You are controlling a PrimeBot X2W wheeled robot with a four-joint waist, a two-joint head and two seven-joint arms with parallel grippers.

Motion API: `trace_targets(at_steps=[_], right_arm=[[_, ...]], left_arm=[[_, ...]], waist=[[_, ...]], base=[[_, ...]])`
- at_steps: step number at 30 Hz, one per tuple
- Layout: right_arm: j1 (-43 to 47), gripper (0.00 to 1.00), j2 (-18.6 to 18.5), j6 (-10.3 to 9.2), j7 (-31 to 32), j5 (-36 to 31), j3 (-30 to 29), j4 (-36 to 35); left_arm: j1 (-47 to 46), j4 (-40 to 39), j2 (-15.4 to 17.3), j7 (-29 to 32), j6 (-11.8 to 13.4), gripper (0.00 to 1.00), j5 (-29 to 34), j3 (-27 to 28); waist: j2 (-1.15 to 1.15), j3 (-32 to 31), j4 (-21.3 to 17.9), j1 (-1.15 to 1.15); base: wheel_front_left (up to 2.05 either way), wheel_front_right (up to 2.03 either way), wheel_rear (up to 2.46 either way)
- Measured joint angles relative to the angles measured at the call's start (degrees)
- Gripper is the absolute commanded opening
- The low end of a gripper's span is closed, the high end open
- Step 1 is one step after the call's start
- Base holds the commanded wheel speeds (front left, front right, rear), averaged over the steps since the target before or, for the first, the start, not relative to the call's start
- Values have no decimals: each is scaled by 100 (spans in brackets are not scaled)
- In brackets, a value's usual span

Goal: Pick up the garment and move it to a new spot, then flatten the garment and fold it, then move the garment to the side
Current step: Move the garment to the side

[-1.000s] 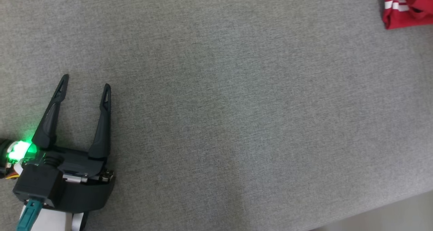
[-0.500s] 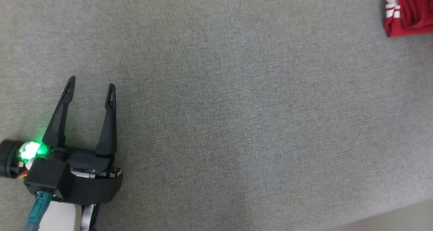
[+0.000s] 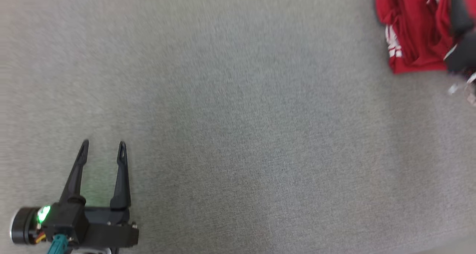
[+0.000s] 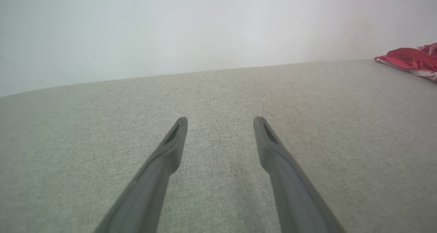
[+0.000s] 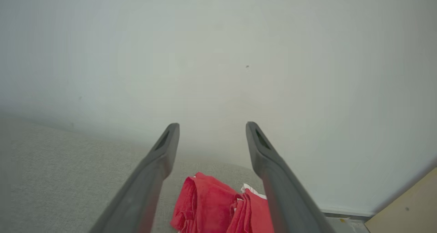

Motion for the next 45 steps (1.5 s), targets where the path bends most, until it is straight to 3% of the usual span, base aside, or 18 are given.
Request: trace_targets(at_steps=[9,18,23,35,45], right_arm=[[2046,100,634,0,0,-241,-770,-1294],[3580,100,1117,0,16,-279,-1282,-1976],[4640,100,1611,0,91,-406,-1571,-2502],[5826,100,2338,0,247,-681,-1998,-3159],[6131,100,2553,0,294,-833,-2134,-3368]], left_arm=[[473,207,-232,0,-52,100,-77,154],[738,326,-367,0,-85,100,-69,194],[951,424,-399,0,-109,100,-48,297],[1105,612,-442,0,-187,100,-37,432],[1137,745,-474,0,-238,100,-36,470]], waist=[[-2,-976,210,-2],[-3,-1626,490,-2],[-3,-2059,742,-2],[-3,-2469,1124,-2],[-2,-2546,1213,-1]], base=[[0,0,0],[0,0,0],[0,0,0],[0,0,0],[0,0,0]])
